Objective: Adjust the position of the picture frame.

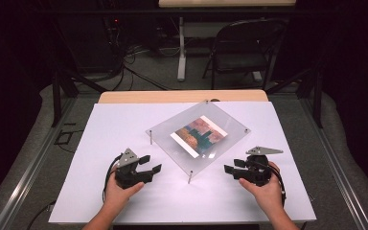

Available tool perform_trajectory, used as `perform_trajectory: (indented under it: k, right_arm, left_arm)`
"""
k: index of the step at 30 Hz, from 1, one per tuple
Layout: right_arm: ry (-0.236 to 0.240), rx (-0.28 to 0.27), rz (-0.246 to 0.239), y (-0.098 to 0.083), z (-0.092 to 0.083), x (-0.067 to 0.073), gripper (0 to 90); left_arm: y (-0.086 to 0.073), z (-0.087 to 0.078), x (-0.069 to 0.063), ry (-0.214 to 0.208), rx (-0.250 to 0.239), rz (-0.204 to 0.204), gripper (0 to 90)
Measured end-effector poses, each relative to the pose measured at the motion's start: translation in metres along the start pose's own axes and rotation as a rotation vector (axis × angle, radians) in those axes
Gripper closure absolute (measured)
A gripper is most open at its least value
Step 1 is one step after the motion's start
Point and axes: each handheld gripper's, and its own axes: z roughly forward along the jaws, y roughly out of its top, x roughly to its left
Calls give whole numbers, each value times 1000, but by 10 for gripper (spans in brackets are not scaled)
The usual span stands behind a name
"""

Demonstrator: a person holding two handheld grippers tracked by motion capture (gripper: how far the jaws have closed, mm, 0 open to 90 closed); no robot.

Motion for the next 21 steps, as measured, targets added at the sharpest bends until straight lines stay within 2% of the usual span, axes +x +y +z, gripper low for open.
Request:
perform_trajectory:
  k: [4,10,13,16,21]
  right_arm:
    - [-26,-22,-37,-3,-4,11,444]
    - [15,-28,-45,-8,-10,28,453]
    - [36,-46,-62,-12,-13,37,462]
    - [38,-51,-123,-16,-12,44,462]
    - [56,-59,-147,-21,-9,50,463]
  left_arm:
    - [1,1,16,38,-9,-21,369]
    - [4,6,35,95,-13,-29,363]
    - [6,10,42,102,-15,-44,369]
    - [8,16,48,112,-16,-55,375]
    - [9,27,55,124,-15,-49,382]
